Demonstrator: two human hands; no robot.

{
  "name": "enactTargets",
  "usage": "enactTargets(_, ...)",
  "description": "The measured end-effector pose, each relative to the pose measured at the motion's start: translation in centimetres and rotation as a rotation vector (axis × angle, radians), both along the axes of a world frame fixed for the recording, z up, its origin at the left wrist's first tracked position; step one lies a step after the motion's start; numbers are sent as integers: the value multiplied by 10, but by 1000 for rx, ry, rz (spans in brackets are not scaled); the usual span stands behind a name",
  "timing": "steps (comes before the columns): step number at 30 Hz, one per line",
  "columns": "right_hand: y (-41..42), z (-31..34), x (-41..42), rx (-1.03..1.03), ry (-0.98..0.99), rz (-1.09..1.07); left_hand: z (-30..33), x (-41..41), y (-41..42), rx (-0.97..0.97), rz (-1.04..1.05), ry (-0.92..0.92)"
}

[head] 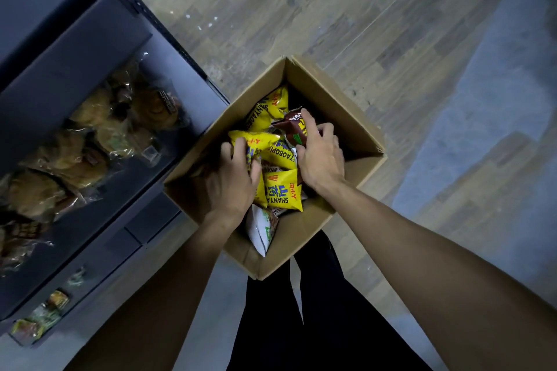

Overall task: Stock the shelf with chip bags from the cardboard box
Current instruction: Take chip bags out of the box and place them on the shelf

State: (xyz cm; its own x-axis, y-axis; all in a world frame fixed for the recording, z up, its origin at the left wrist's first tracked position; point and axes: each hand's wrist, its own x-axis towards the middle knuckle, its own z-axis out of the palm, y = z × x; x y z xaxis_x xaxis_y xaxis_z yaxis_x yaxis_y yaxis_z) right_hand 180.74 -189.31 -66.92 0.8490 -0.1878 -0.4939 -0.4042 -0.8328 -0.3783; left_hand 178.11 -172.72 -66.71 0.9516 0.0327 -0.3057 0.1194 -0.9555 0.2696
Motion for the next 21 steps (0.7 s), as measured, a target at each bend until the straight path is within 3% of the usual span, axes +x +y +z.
enactTargets(3, 3, -14, -3, 54, 72, -83, -22, 3, -7, -95, 121, -47)
enactTargets(7, 15, -31, -7, -38, 156, -49, -44, -1, -24, -100, 180, -5)
enactTargets(14, 18, -42, 5, -19, 278, 26, -53, 9, -35, 96, 106, 123)
enactTargets(21, 5, 0, 2, 27, 155, 100, -22, -2, -7, -268, 240, 172)
